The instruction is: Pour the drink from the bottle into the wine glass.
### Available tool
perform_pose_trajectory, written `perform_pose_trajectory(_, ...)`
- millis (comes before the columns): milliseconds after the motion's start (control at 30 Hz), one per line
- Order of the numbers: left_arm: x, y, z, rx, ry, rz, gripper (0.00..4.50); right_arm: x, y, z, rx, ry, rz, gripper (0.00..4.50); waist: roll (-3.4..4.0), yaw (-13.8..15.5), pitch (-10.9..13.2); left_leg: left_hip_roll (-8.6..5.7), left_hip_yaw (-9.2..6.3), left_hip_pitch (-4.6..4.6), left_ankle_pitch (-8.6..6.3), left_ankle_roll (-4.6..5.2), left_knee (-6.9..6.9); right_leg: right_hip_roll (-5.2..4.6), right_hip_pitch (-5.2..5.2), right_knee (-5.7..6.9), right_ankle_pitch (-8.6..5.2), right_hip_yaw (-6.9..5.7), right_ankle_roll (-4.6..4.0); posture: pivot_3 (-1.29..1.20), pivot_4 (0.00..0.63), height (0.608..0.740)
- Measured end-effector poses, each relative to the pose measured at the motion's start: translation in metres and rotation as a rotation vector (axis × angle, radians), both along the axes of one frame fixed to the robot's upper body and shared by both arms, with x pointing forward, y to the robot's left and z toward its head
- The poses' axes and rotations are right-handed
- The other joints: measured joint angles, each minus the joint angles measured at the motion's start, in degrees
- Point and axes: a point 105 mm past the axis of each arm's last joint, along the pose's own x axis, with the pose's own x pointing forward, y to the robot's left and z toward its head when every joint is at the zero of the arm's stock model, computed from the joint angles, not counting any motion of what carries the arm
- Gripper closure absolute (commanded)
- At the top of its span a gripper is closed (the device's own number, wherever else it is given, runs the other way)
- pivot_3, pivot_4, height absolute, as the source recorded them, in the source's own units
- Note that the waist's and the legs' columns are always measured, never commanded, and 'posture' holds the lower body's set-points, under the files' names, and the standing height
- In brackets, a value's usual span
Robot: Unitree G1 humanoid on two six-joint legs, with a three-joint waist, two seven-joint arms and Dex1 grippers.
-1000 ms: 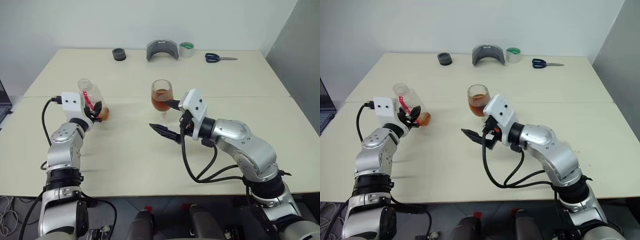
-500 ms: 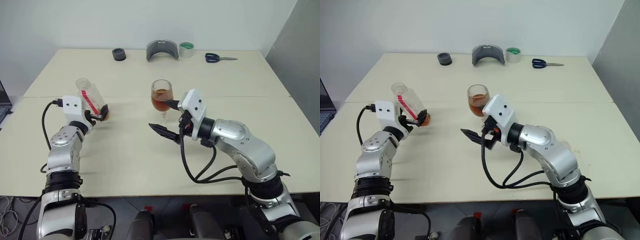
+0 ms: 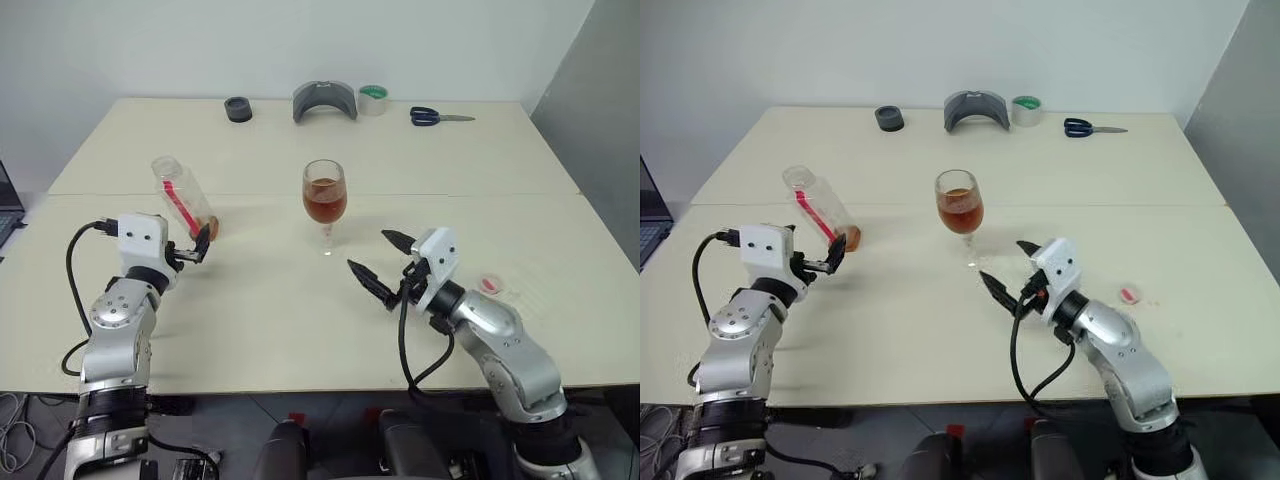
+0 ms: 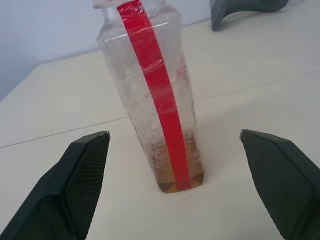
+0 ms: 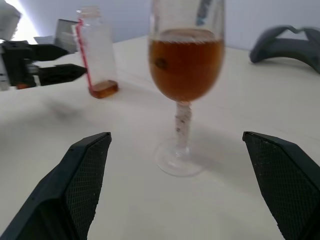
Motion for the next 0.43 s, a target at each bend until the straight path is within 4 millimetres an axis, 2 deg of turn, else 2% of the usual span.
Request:
perform_pose_trajectory(167,-0.021,-0.016,-0.02,-0.066,0.052,-0.031,0.01,0.009,-0.022,-0.021,-0.006,-0.007,-0.133,0.0,0.01,0.0,0.0,0.0,0.05,0.06,0.0,0.0,-0.02,0.05,0.03,0.01,0.0,0.04,0.0,0.0,0.15,0.74)
perform_pose_trajectory(433,-0.031,-0.026,-0.023,-0.096,0.05,-0.036,0.01,0.025,-0.036,-0.02,0.042,-0.007,-0.214,0.0,0.01,0.08,0.0,-0.01,0.06,0.07,0.0,0.0,-0.01,0.09,0.05,0.0,0.0,0.03,0.0,0.0,0.15,0.74)
